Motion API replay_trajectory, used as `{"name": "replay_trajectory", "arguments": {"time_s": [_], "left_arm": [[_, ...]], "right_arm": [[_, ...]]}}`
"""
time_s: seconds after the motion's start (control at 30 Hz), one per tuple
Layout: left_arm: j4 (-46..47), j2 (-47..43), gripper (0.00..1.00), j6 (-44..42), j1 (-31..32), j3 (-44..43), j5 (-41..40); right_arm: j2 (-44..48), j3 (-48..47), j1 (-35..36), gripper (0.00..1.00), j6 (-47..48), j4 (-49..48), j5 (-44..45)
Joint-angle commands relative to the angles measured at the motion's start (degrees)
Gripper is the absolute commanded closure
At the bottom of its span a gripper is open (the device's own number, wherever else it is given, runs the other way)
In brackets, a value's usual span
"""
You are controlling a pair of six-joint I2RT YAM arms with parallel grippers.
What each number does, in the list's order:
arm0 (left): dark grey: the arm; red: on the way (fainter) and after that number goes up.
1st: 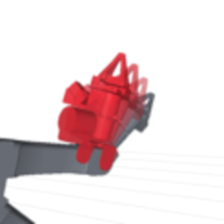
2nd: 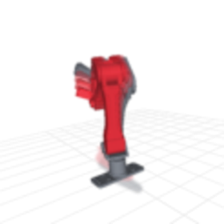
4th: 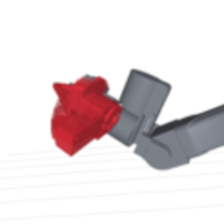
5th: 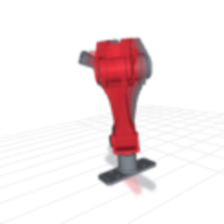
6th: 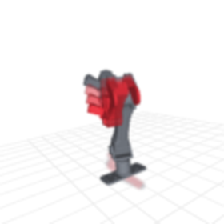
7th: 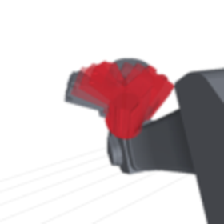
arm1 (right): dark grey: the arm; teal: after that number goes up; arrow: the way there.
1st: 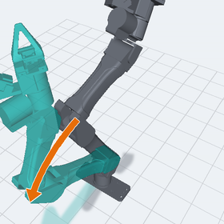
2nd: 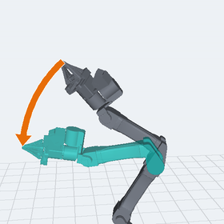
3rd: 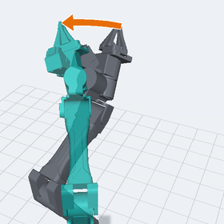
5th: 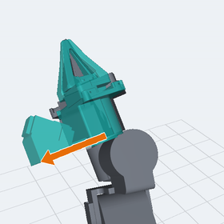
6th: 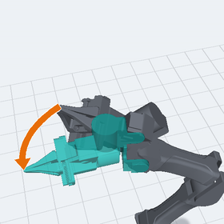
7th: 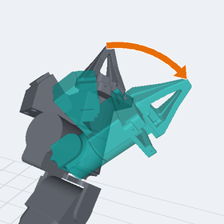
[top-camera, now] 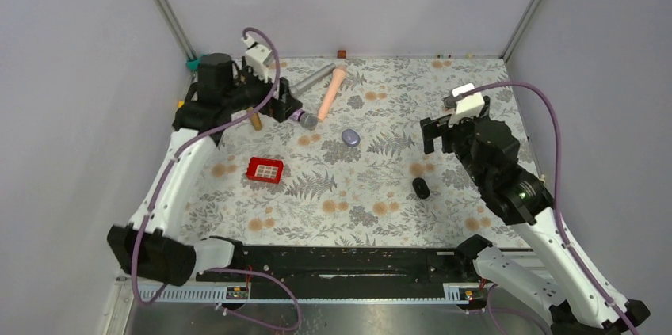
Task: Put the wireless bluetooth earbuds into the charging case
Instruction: Reset both arms
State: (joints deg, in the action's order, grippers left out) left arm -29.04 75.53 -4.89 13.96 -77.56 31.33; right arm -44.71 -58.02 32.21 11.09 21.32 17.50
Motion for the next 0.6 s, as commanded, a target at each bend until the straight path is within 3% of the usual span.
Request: {"name": "replay_trajectory", "arguments": {"time_s": [0.0,0.2,0.57], "left_arm": [[0.3,-9.1,0.01,-4.3,-3.3,4.6,0.4],[0.4,-23.8,0.01,-6.2,-4.5,9.7,-7.7],[-2.6,-34.7,0.02,-4.3,-5.6,5.5,-22.6]], "right_arm": [[5.2,1.1,-0.2,0.00,-1.3,-5.3,0.6],[11.5,-0.8,-0.2,0.01,0.1,-4.7,-1.4],[16.5,-10.5,-0.2,0.00,5.8,2.9,0.6]]}}
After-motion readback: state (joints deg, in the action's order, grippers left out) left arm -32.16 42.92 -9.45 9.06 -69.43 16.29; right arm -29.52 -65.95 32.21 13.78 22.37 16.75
